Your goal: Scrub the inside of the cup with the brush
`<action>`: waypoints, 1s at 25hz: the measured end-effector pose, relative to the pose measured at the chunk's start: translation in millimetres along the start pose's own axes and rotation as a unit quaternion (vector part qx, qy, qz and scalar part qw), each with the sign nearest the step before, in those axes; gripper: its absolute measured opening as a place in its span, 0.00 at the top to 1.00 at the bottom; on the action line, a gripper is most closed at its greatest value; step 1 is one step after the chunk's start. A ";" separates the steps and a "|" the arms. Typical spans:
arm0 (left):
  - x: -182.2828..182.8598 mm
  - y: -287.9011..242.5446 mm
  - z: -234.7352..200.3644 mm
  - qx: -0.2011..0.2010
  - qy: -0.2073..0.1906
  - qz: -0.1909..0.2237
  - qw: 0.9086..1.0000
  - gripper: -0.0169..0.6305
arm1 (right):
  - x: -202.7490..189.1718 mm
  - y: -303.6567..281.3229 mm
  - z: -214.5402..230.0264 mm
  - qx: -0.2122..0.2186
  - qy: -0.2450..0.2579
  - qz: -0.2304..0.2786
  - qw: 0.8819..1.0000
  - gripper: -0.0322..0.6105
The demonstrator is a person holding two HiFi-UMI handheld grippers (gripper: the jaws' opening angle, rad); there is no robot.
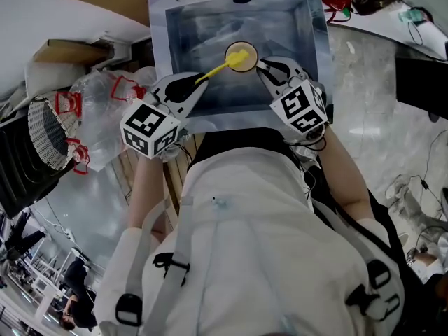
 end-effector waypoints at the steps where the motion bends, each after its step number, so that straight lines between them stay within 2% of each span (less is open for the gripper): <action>1: 0.9 1.1 0.6 0.001 0.001 0.008 1.000 0.91 | -2.9 -0.9 1.0 -0.001 -0.008 0.000 1.000 0.84; 7: 7.5 4.7 3.7 -0.005 0.020 0.064 0.998 0.91 | -27.5 -13.5 7.8 -0.019 -0.052 -0.011 0.998 0.84; 16: -0.6 6.3 6.0 -0.002 0.030 0.070 0.997 0.91 | -43.4 -26.2 3.6 -0.027 -0.065 -0.027 0.997 0.84; 25: -1.4 14.6 3.2 -0.004 0.044 0.089 0.995 0.91 | -28.3 -17.4 9.7 -0.026 -0.099 0.010 0.995 0.84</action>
Point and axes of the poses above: the fingertips, and each gripper's own axes: y backward along the fingers, z to its right, x out of its top, the point moved 7 cm from there along y, backward along the fingers, and after that the axes turned 15 degrees about -x, right-handed, at the moved point
